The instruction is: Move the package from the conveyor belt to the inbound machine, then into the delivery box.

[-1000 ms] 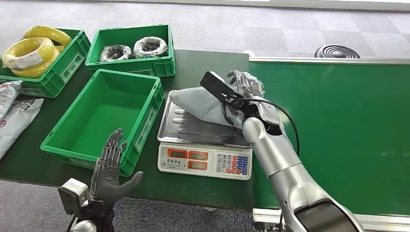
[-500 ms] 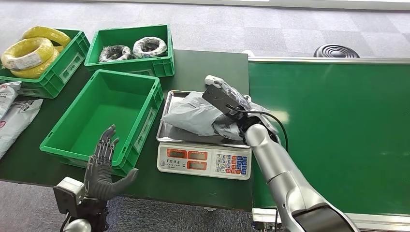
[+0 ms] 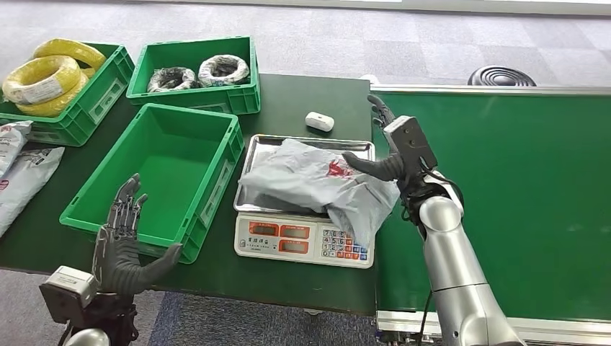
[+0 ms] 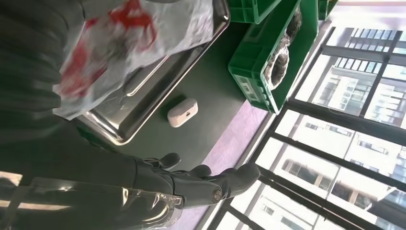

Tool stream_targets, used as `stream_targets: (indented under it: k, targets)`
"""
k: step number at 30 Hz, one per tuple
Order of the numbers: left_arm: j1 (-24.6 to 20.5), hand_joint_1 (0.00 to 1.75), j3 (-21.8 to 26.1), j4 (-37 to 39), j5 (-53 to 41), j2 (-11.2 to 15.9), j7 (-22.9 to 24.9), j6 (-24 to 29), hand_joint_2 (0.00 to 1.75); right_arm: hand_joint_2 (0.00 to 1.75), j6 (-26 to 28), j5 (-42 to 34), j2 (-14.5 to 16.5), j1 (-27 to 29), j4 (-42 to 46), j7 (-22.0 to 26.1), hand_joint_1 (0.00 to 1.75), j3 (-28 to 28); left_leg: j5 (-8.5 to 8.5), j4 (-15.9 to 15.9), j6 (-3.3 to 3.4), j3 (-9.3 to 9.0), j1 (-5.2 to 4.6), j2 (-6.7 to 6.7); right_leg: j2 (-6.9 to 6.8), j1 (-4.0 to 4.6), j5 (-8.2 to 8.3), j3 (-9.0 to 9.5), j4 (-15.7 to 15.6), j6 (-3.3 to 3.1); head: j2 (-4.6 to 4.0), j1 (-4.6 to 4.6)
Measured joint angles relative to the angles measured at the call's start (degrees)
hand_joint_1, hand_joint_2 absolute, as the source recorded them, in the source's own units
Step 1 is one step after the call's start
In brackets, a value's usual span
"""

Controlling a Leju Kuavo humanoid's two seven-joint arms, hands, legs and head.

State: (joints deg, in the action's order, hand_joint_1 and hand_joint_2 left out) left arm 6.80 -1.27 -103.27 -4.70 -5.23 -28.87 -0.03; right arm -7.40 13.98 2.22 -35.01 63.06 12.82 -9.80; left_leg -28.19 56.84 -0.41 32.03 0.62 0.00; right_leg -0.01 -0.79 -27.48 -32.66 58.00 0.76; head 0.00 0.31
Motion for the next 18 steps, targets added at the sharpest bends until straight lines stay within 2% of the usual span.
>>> stream_targets:
  k: [5,8,13,18]
  targets:
    - [-0.7,0.00,-0.7,-1.4,-3.6,1.2,1.4,0.9,1.75,1.75,0.8,-1.9,-3.2,3.8,0.2,3.4,0.00,1.5,0.00,0.0,0.00,-0.01,0.00,-0.01,0.00,0.00,0.00,0.00,0.0,0.00,0.00,-0.01]
    - [-1.5,0.00,-2.8,-1.3,-7.4,2.5,2.1,2.3,1.75,1.75,1.5,-4.1,-4.7,6.3,0.2,6.5,0.00,2.8,0.00,0.0,0.00,0.00,0.00,-0.02,0.00,0.00,0.00,-0.02,0.0,0.00,0.00,-0.02]
    - [-5.5,0.00,-9.8,1.7,-14.5,4.9,6.1,6.1,1.75,1.75,3.3,-8.1,-6.3,11.4,2.2,12.0,0.00,5.2,0.00,0.0,0.00,0.01,-0.01,-0.06,-0.01,-0.01,0.00,-0.02,0.0,0.00,0.00,-0.01]
    - [-10.4,0.00,-17.7,7.1,-20.8,5.6,9.4,8.5,1.75,1.75,6.5,-11.2,-7.1,20.0,11.9,17.5,0.00,7.7,-0.02,0.0,0.01,0.04,-0.01,-0.10,-0.03,-0.02,0.00,-0.05,0.0,0.00,0.00,-0.01]
